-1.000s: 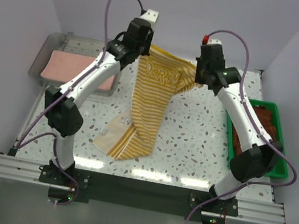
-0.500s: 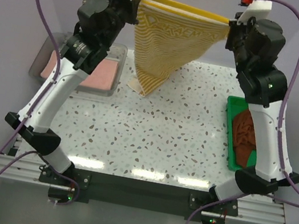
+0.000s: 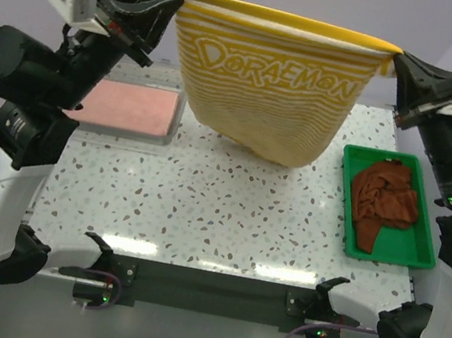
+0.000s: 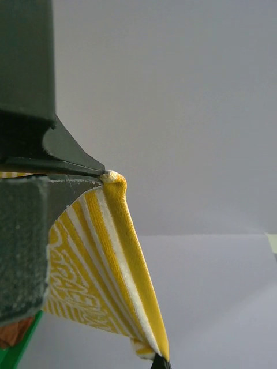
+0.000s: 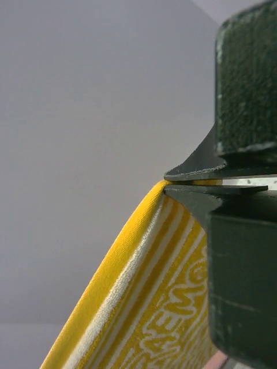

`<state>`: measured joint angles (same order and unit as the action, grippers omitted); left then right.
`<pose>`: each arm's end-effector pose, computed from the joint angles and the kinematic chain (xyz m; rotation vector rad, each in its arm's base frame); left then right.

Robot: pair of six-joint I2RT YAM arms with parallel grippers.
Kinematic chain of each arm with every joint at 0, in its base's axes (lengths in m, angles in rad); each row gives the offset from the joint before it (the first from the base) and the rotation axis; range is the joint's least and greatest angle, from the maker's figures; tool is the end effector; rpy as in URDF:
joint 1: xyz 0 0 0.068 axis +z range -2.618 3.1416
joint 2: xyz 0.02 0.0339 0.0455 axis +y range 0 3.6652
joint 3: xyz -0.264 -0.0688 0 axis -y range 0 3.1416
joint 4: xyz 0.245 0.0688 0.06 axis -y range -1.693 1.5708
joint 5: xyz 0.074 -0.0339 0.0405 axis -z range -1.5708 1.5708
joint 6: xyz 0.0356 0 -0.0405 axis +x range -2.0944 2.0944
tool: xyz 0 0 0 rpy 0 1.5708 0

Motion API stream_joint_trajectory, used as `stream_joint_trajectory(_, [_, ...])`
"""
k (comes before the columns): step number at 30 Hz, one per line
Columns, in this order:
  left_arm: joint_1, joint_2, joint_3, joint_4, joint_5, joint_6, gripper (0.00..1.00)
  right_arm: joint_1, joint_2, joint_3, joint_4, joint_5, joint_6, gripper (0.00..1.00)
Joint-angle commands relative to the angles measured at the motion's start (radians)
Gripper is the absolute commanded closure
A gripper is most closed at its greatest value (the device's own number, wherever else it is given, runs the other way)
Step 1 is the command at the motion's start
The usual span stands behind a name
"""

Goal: Fold and stack the towels
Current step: Flatten out the crumpled towel, then fold the towel

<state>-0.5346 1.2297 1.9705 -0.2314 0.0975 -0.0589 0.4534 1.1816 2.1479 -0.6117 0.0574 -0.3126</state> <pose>0.1424 -0.0883 0.6253 0.3410 1.0264 -0.5873 0.1020 0.0474 0.6315 -0.4080 1.1469 0.0881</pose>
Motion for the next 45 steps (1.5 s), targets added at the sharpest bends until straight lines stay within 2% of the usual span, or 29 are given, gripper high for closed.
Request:
stream_joint_trajectory(1, [0.039,-0.041,0.082,0.061,-0.102,0.053,1.00,-0.035,-0.030,0.084,0.033,0.095,-0.057,1.00])
stream_joint_trajectory(9, [0.039,0.069,0.174,0.052,-0.172,0.053,1.00,-0.035,0.062,0.127,0.099,0.176,-0.037,1.00])
stream_joint_trajectory(13, [0.039,0.219,0.255,0.050,-0.284,0.094,1.00,-0.035,0.191,0.176,0.176,0.263,-0.078,1.00])
stream_joint_trajectory(18, [0.051,0.355,0.265,0.142,-0.328,0.113,1.00,-0.035,0.374,0.251,0.236,0.381,-0.187,1.00])
stream_joint_trajectory(22, [0.085,0.486,0.249,0.181,-0.326,0.079,1.00,-0.048,0.483,0.204,0.319,0.433,-0.250,1.00])
stream_joint_trajectory(29, [0.206,0.706,0.257,0.150,-0.266,-0.054,1.00,-0.162,0.621,0.083,0.377,0.346,-0.158,1.00])
stream_joint_trajectory(34, [0.242,0.839,0.254,0.150,-0.202,-0.074,1.00,-0.212,0.688,-0.017,0.409,0.268,-0.120,1.00])
stream_joint_trajectory(39, [0.249,0.873,0.181,0.170,-0.130,-0.081,1.00,-0.226,0.722,-0.094,0.399,0.211,-0.161,1.00])
stream_joint_trajectory(45, [0.252,0.801,-0.008,0.149,-0.090,-0.119,1.00,-0.226,0.673,-0.216,0.213,0.210,-0.171,1.00])
